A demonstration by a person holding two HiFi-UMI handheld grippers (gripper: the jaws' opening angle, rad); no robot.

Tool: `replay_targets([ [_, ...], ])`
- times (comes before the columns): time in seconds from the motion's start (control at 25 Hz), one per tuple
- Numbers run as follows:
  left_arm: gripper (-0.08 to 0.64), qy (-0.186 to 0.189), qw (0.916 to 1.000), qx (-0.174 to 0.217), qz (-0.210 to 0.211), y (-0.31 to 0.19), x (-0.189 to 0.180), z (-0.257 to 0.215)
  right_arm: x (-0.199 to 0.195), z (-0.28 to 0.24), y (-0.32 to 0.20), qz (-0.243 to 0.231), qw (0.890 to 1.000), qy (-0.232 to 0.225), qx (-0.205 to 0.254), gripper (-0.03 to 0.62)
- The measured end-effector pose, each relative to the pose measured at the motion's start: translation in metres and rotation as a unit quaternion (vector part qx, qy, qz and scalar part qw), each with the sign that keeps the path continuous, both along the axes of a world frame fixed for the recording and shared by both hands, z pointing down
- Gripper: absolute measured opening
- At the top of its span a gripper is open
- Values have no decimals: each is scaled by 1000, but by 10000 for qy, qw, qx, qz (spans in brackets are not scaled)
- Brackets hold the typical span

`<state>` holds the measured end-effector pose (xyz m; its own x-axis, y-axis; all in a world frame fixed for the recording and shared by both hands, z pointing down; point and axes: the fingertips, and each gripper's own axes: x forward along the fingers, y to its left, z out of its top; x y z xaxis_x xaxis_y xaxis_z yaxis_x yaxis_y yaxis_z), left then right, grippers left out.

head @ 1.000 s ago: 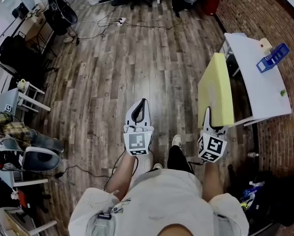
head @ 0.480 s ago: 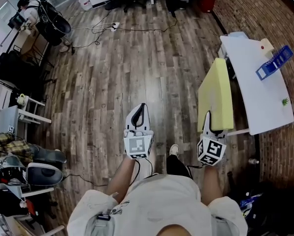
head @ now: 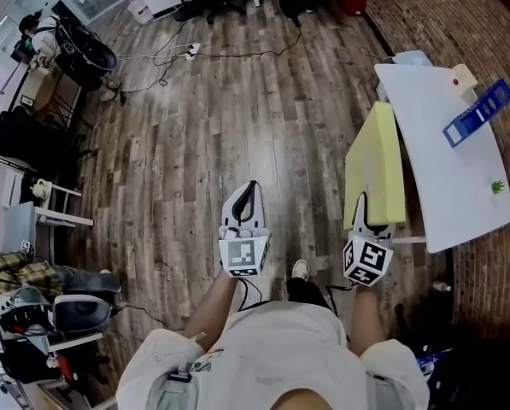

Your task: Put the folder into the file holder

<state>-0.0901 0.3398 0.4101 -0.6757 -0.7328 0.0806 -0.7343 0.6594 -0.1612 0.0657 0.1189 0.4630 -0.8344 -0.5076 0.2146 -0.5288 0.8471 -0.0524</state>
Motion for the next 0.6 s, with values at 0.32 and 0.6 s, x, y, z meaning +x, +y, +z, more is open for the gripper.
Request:
replay_targets([
  [0.32, 8, -38, 9999, 103, 46, -38, -22, -11, -19, -6, -34, 69, 9999, -121, 12, 160],
  [0.6, 8, -24, 9996, 233, 140, -63, -50, 0, -42, -2, -55, 158, 9998, -86, 125, 160],
])
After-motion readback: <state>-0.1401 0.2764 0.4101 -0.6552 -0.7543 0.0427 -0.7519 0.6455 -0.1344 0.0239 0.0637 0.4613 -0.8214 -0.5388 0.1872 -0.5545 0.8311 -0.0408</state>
